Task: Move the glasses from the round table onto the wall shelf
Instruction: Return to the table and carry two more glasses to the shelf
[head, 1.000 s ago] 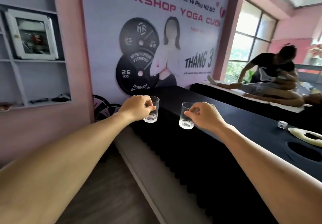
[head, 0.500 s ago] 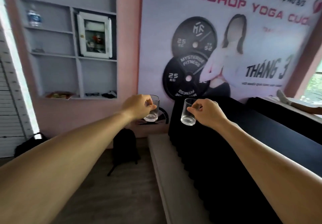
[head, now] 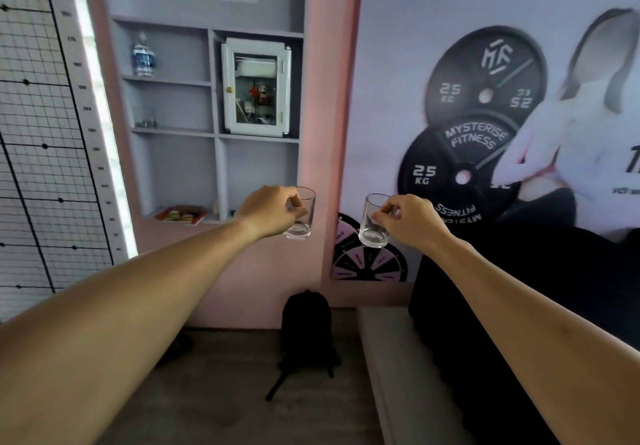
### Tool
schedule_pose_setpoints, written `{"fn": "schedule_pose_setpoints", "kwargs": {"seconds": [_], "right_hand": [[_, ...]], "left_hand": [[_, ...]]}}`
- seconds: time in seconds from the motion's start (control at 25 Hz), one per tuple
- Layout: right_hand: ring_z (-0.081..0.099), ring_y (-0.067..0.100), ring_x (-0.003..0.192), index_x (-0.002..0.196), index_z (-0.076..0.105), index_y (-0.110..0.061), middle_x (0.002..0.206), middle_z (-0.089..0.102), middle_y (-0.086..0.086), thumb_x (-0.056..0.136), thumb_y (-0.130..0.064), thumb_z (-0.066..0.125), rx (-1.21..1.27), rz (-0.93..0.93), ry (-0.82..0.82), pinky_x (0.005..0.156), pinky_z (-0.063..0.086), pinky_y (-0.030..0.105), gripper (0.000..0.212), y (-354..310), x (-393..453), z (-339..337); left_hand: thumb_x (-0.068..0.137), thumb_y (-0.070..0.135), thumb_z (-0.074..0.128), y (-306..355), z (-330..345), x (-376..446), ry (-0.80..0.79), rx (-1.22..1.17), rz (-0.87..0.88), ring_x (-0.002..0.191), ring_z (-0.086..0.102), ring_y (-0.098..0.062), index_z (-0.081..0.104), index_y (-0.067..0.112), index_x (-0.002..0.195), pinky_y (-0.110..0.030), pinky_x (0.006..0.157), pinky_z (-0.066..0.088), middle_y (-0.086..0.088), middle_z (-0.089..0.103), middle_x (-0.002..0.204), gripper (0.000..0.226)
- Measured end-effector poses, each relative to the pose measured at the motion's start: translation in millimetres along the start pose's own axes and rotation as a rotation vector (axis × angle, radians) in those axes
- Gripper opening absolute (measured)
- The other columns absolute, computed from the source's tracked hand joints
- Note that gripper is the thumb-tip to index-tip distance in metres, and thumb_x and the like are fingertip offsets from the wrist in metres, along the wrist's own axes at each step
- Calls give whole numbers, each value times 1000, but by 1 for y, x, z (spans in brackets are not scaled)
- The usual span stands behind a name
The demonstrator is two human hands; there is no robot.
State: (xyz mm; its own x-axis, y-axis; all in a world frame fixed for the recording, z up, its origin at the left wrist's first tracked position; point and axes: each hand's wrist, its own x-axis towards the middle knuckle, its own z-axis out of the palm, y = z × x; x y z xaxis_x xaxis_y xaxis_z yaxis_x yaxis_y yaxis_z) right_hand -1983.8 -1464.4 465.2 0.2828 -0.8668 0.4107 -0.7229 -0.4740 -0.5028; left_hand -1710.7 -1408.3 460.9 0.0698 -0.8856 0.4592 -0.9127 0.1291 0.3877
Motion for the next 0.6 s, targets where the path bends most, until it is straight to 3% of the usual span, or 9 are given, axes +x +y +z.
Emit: {"fn": "schedule_pose_setpoints", "kwargs": {"seconds": [0.16,0.36,0.6], "right_hand": [[63,13,80,83,71,-25,82,66,-10,88,-41,69,23,-37,-26,70,55,31,18,-15,84,43],[62,14,81,78,69,-31,84,67,-8,87,-45,69,32,-118,-62,72,52,30,17,-30,191,120],[63,22,83,78,68,-30,85,69,-1,87,-43,69,52,-205,-84,69,47,29,16,-47,333,209]], "left_hand": [[86,49,68,-57,-4,62,24,19,-31,76,61,-20,65,31,84,-30,65,44,5,66,79,19],[87,46,69,-140,-2,129,58,6,-89,80,64,-18,63,33,81,-33,72,52,10,65,79,16],[89,39,69,-239,-5,222,120,74,-166,80,61,-19,65,27,81,-28,67,44,9,60,77,15]]}}
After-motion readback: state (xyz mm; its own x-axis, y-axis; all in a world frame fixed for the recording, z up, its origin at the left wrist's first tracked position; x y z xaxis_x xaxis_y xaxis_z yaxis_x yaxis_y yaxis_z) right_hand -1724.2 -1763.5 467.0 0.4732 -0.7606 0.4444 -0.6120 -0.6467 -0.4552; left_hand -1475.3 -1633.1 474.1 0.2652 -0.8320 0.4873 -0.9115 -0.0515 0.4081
